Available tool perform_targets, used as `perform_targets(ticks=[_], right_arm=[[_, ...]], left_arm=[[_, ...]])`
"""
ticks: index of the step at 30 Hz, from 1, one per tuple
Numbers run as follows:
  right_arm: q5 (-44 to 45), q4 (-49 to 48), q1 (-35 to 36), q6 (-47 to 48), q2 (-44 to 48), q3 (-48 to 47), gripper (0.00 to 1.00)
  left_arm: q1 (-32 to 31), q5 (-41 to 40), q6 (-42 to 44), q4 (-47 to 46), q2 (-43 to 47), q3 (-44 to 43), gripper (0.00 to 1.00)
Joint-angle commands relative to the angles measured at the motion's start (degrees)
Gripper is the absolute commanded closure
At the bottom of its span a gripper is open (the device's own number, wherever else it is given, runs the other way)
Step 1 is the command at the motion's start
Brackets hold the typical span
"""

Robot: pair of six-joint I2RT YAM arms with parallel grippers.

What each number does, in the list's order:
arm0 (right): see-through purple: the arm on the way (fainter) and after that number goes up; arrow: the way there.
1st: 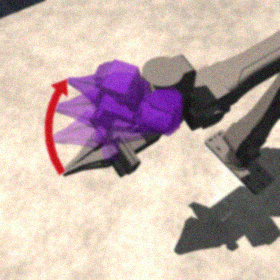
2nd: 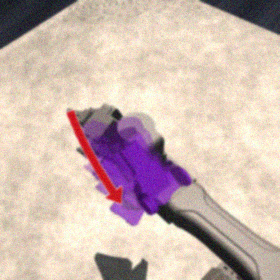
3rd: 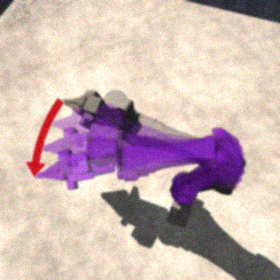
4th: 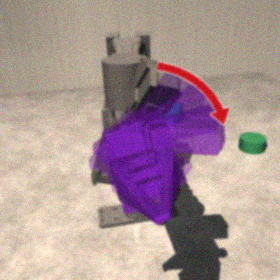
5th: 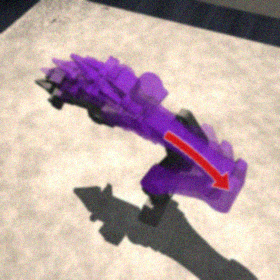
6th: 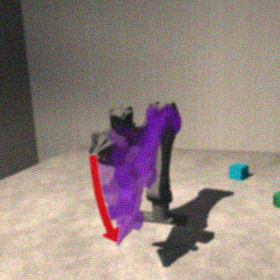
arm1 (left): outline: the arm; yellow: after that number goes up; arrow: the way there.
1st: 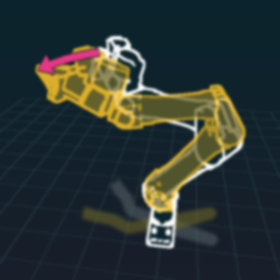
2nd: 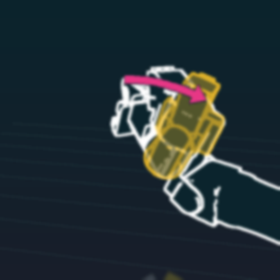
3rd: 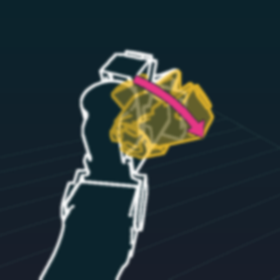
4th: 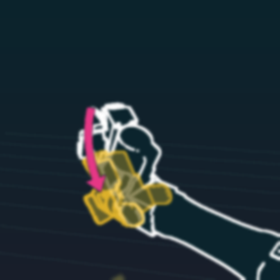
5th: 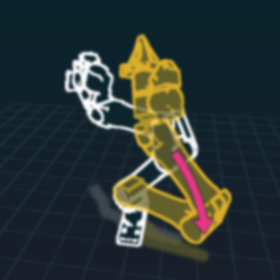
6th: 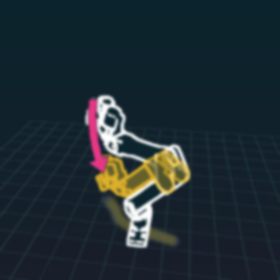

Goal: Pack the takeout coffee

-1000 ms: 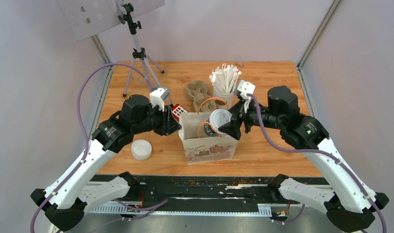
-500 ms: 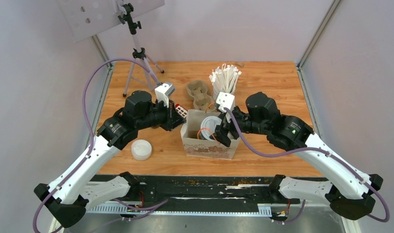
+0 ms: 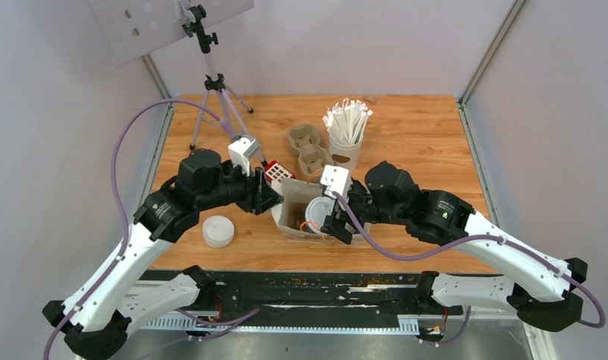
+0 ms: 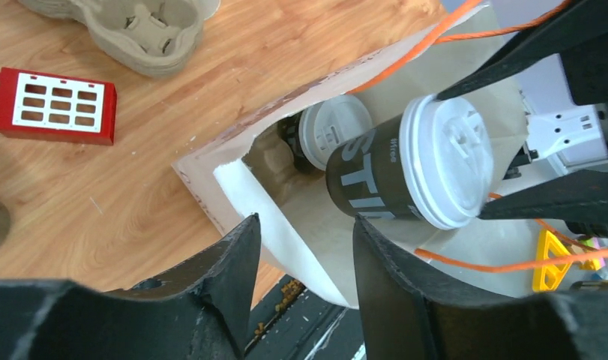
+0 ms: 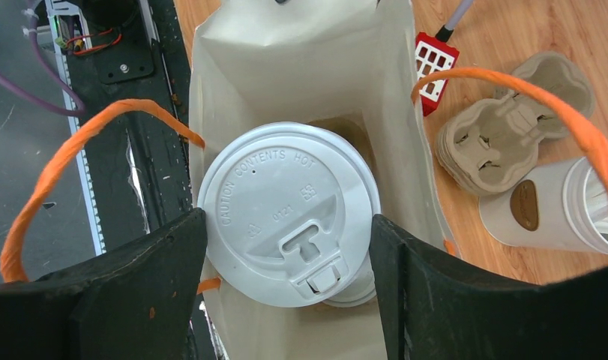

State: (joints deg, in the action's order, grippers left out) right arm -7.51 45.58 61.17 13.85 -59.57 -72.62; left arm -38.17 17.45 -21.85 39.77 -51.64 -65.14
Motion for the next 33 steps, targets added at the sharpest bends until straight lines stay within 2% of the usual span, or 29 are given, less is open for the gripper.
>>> perform_targets(ticks=[1, 9, 14, 22, 28, 33], right_arm=[[2.7, -2.5, 2.3, 0.5, 0.3, 0.9, 0.29], [7.5, -4.6, 7.1, 1.0, -1.5, 2.3, 0.28], [10.8, -5.7, 9.5, 1.2, -2.5, 3.3, 0.29], [13.5, -7.8, 11.3, 3.3, -5.0, 2.2, 0.28], [15.6, -8.0, 11.3, 6.7, -5.4, 1.7, 0.28], [21.4, -11.7, 11.3, 8.2, -4.6, 3.4, 0.29]], left_arm=[[0.0, 1.6, -2.9, 1.3, 5.1, 2.2, 0.42], [0.0, 0.6, -5.5, 1.3, 7.5, 4.1, 0.37], [0.0, 2.9, -6.6, -1.9, 7.6, 6.8, 0.42], [0.0, 4.6, -4.0, -3.2, 6.1, 8.1, 0.61], [0.0, 4.7, -3.0, -4.3, 4.1, 7.8, 0.92], [0.0, 5.1, -2.3, -4.4, 4.5, 8.5, 0.98]])
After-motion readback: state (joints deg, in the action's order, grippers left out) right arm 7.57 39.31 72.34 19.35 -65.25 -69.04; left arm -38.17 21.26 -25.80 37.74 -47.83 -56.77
